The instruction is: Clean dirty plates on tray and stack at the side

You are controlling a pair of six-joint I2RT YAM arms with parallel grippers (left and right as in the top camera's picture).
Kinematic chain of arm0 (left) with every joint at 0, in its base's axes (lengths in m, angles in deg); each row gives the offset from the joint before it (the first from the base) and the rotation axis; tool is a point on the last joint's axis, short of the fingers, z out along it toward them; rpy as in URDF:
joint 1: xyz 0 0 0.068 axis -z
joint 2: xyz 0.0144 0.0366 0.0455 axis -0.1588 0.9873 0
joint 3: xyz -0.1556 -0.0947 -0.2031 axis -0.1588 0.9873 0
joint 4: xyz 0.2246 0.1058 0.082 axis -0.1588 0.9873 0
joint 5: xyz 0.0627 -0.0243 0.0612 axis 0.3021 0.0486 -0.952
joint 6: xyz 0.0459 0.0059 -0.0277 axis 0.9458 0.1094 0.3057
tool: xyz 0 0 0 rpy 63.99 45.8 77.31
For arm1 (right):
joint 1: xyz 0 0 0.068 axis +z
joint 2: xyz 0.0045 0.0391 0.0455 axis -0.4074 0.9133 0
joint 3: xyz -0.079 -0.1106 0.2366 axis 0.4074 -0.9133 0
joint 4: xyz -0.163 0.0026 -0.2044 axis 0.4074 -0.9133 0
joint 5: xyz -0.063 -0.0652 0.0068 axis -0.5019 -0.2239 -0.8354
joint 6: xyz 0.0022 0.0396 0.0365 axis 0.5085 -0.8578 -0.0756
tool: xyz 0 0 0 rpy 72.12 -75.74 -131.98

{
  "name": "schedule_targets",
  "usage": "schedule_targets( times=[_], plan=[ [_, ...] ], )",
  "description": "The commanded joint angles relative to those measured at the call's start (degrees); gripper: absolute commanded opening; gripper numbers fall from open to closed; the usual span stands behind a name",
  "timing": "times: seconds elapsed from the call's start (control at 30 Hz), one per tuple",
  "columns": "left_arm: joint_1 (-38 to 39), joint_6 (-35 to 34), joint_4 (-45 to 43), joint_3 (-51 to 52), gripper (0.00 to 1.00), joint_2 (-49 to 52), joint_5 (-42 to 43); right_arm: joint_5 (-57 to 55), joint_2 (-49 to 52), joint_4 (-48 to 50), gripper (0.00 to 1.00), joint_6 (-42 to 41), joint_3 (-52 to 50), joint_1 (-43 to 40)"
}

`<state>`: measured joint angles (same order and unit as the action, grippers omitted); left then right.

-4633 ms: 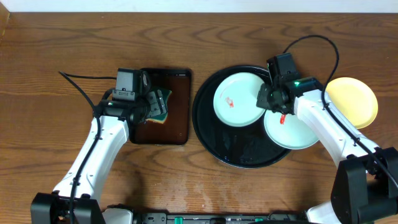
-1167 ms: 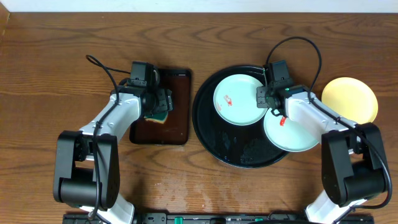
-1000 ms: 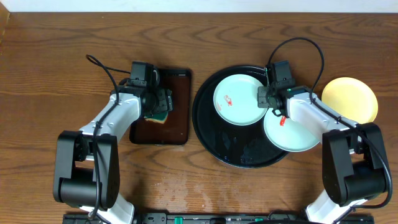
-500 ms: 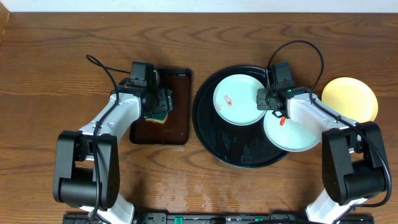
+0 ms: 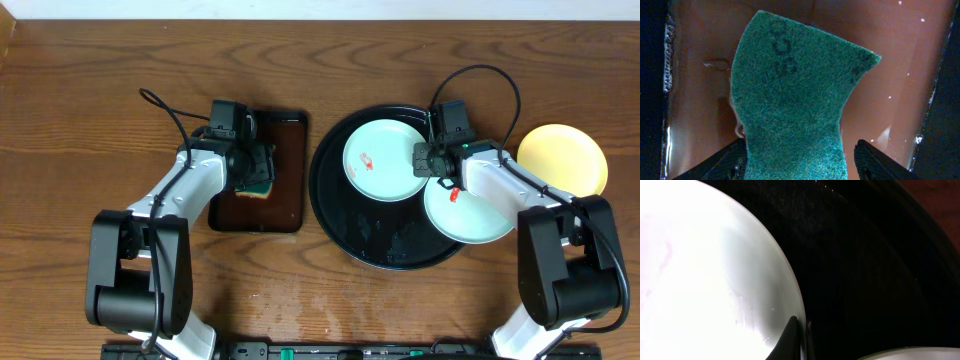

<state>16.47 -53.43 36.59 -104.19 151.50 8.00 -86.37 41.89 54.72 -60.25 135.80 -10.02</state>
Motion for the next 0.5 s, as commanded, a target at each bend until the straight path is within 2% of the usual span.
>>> schedule_targets(
  times=[0.0,0.27,0.4,0.47],
  plan=[
    [0.1,0.6,0.3,0.3,0.70,0.7,0.7,-0.2,0.5,-0.1,0.02,-0.1,-0.4,-0.5],
    [0.1,0.6,-1.0,0.8,0.70,2.4,0.5,-0.2,0.5,0.0,0.03,-0.1,-0.4,-0.5],
    [0.1,0.5,-2.8,0.8,0.51,2.4,0.5,-0.2,0.5,0.0,0.03,-0.1,-0.4,-0.5],
    [0.1,0.5,-3.1,0.8,0.47,2.4,0.5,-0.2,0.5,-0.1,0.03,-0.1,-0.4,-0.5]
  ],
)
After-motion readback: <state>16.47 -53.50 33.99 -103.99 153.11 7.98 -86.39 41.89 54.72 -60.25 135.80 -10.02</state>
